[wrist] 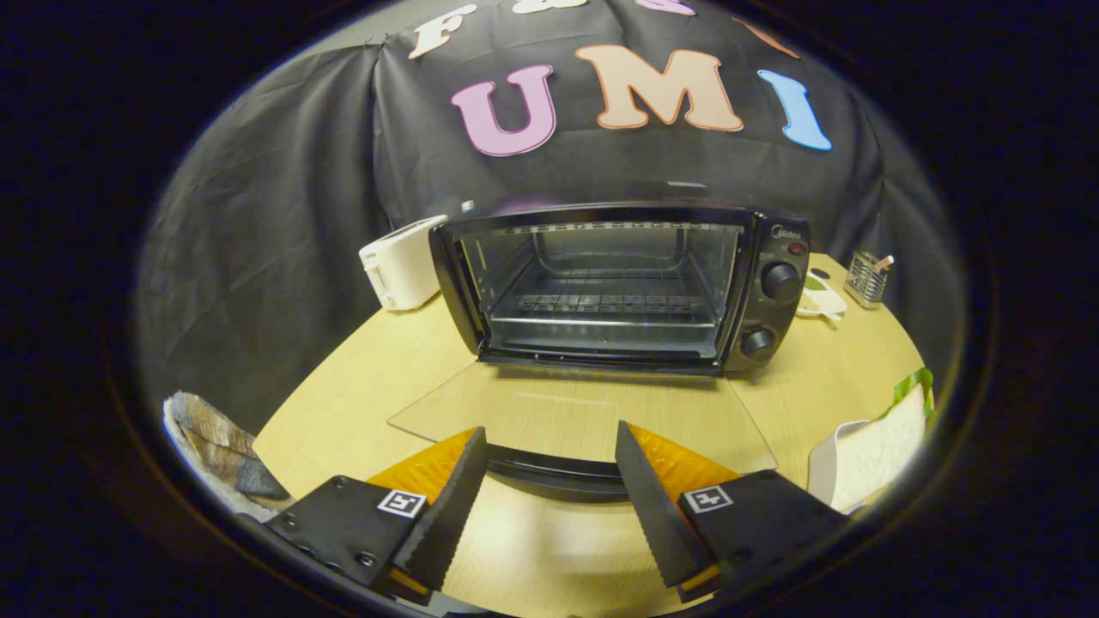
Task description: Open the toaster oven, put the food inside, and close the toaster oven door.
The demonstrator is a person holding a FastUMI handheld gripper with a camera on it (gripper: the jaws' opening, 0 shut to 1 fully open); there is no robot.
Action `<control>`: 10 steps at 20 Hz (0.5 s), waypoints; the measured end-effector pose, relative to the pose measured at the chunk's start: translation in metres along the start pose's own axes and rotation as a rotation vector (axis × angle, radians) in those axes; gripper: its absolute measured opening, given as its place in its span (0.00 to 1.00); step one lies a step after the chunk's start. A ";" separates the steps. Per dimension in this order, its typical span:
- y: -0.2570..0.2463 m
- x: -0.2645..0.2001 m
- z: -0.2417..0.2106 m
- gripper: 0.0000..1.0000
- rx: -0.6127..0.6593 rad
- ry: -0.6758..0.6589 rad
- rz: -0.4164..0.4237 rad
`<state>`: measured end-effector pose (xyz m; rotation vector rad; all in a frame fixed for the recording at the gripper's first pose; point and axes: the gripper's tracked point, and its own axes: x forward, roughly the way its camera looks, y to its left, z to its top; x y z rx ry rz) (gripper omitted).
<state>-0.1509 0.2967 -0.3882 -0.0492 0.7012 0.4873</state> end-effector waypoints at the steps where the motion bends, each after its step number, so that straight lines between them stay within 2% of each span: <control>1: 0.000 0.002 -0.004 0.93 -0.001 0.011 0.000; 10: -0.015 0.025 -0.037 0.90 -0.036 0.106 -0.050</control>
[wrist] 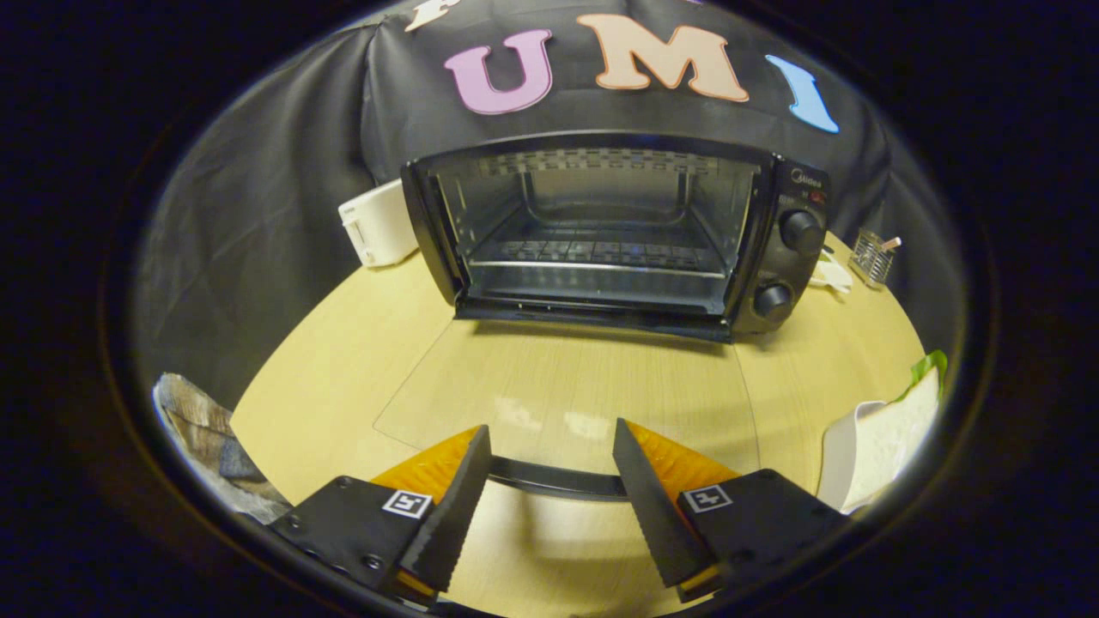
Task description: Open the toaster oven, put the food inside, and close the toaster oven door.
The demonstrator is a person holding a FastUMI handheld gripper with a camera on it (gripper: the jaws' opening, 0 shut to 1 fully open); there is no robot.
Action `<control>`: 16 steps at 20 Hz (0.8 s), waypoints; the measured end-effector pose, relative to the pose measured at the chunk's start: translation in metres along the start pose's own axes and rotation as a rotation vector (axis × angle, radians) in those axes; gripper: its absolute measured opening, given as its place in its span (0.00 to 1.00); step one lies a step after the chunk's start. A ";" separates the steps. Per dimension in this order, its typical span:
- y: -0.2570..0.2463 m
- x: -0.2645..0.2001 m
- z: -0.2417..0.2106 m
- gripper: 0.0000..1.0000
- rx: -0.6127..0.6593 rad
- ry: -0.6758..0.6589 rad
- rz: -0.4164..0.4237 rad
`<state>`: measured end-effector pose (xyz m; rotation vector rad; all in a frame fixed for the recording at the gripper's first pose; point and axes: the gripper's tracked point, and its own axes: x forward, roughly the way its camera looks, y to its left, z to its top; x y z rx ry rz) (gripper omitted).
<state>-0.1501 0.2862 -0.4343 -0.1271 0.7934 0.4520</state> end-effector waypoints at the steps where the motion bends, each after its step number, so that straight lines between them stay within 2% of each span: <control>1: 0.000 0.002 0.002 0.90 -0.013 -0.013 -0.003; 5: 0.000 0.004 0.003 0.90 -0.034 -0.025 -0.004; 9: 0.002 -0.009 0.024 0.90 -0.016 -0.027 0.049; 12: -0.006 -0.040 0.062 0.90 -0.012 -0.061 0.105; 16: -0.034 -0.093 0.100 0.90 -0.001 -0.034 0.202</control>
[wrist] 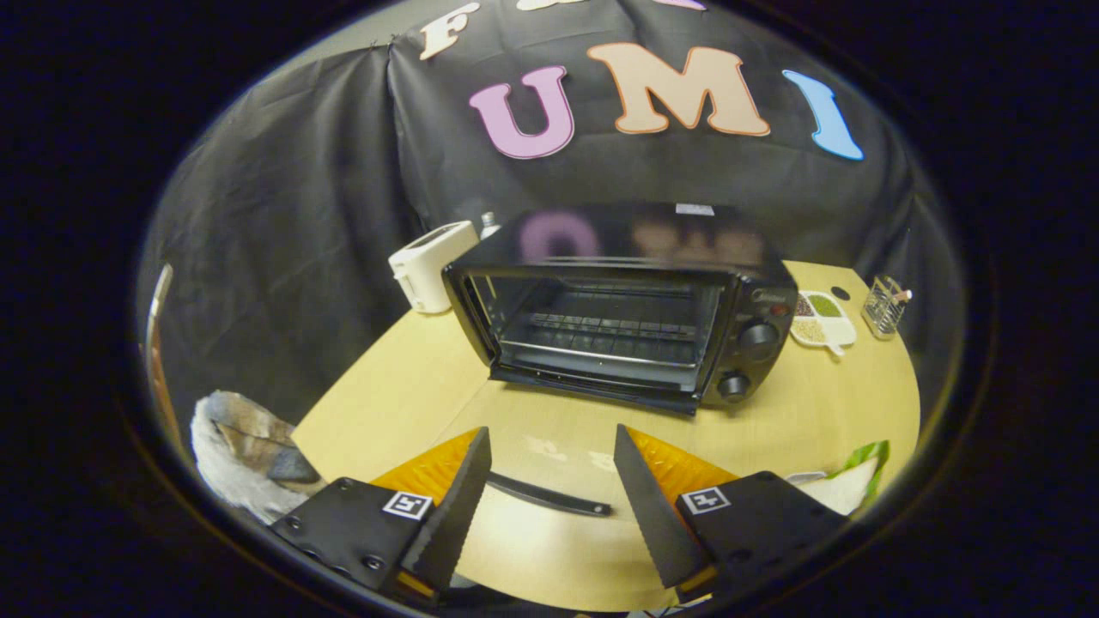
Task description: Open the toaster oven, put the food inside, and close the toaster oven door.
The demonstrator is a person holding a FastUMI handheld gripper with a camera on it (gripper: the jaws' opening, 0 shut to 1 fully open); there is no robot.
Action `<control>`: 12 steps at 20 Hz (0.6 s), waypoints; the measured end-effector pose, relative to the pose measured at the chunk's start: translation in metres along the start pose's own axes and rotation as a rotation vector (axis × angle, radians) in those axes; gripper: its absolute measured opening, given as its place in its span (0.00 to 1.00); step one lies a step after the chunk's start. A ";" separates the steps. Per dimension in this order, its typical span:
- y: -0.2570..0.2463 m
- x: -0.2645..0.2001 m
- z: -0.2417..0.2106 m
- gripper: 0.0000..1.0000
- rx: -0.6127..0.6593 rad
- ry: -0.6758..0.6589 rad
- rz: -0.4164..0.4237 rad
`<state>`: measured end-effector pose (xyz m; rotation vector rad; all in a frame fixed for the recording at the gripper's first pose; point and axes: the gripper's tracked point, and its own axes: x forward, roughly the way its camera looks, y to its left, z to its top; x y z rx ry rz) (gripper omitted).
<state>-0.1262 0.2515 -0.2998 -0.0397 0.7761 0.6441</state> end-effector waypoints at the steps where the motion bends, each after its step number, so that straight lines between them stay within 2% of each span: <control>1: -0.011 -0.013 0.006 0.90 -0.004 0.015 0.003; 4: -0.048 -0.050 0.016 0.90 -0.002 0.087 -0.024; 8: -0.124 -0.088 0.022 0.90 -0.021 0.166 -0.145; 12: -0.188 -0.115 0.007 0.90 0.002 0.260 -0.237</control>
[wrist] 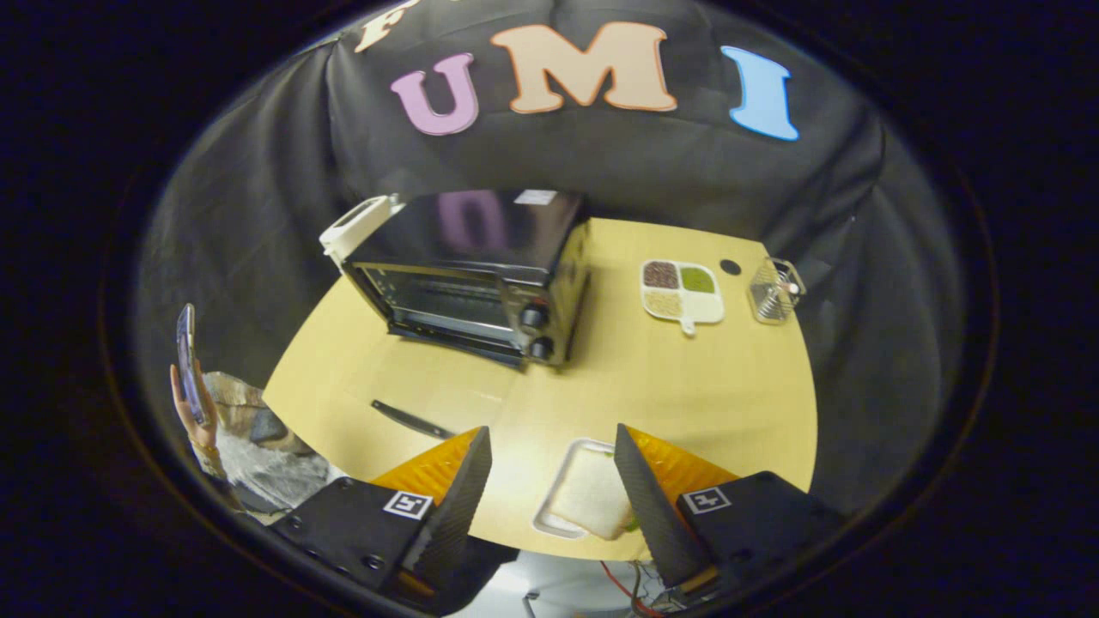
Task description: Open the toaster oven, put the food inside, and close the toaster oven door.
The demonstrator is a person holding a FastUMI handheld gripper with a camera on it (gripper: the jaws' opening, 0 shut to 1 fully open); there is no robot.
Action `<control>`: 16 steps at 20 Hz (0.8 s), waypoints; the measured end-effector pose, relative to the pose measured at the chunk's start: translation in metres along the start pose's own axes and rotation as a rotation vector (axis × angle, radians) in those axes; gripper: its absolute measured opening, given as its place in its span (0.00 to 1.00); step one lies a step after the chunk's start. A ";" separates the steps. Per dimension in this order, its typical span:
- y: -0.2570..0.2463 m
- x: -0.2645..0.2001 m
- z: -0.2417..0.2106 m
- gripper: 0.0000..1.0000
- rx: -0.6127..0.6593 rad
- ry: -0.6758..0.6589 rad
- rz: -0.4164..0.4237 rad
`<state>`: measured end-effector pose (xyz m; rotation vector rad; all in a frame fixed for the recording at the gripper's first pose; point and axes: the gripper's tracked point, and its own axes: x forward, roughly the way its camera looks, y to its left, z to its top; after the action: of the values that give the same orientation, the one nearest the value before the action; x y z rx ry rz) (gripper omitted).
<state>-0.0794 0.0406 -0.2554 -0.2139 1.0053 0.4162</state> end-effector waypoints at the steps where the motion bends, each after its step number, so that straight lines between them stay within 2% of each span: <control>1: -0.016 0.000 -0.009 0.90 0.007 0.032 -0.023; 5: -0.056 0.017 -0.043 0.90 0.060 0.124 -0.065; 9: -0.060 0.033 -0.079 0.90 0.105 0.223 -0.041; 14: -0.067 0.060 -0.107 0.90 0.139 0.297 -0.049; 16: -0.056 0.070 -0.112 0.77 0.194 0.311 -0.006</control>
<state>-0.1089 -0.0334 -0.3740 -0.1083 1.3422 0.2819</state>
